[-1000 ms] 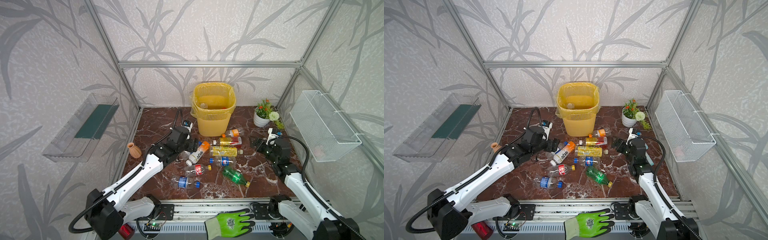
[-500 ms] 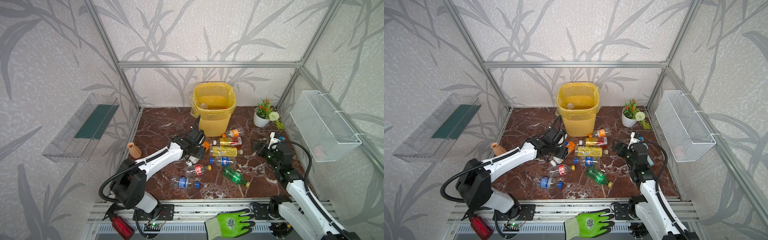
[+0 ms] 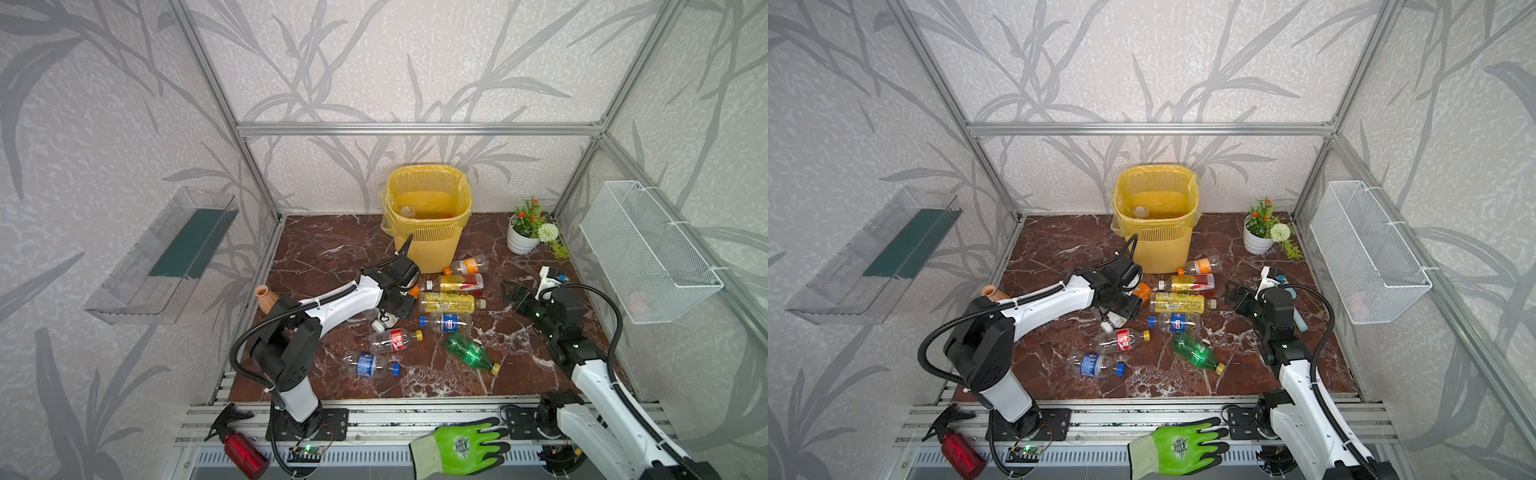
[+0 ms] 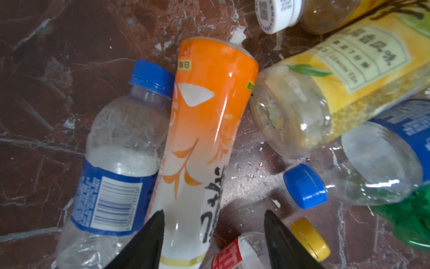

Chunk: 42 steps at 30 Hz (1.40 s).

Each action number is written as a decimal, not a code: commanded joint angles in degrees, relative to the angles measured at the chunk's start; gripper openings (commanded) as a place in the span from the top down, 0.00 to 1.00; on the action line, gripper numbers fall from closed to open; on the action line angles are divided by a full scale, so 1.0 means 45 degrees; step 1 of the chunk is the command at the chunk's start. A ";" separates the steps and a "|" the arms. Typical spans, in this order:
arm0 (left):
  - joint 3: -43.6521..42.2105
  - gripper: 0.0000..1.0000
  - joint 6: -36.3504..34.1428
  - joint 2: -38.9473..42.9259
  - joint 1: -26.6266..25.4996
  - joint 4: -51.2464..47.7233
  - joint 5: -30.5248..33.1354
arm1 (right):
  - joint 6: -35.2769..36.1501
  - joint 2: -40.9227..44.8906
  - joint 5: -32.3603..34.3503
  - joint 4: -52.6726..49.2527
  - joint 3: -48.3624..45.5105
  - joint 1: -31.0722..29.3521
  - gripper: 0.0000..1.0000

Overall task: Throw the plastic bottles in the bin
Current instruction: 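Lower the left gripper onto the orange-white bottle and grasp it, then lift the orange-white bottle with the left gripper and release it over the bin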

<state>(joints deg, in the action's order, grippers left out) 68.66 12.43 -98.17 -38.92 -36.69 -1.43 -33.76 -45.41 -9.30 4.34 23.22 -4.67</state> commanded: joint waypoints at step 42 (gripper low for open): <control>0.1253 0.55 -0.0865 0.0828 -0.0102 -0.0055 0.0708 | 0.0452 -0.0007 0.0446 0.0283 -0.0182 -0.0018 0.06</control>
<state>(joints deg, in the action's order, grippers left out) 73.97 8.86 -99.44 -39.27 -38.11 1.39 -31.88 -45.43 -7.94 4.40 22.59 -4.67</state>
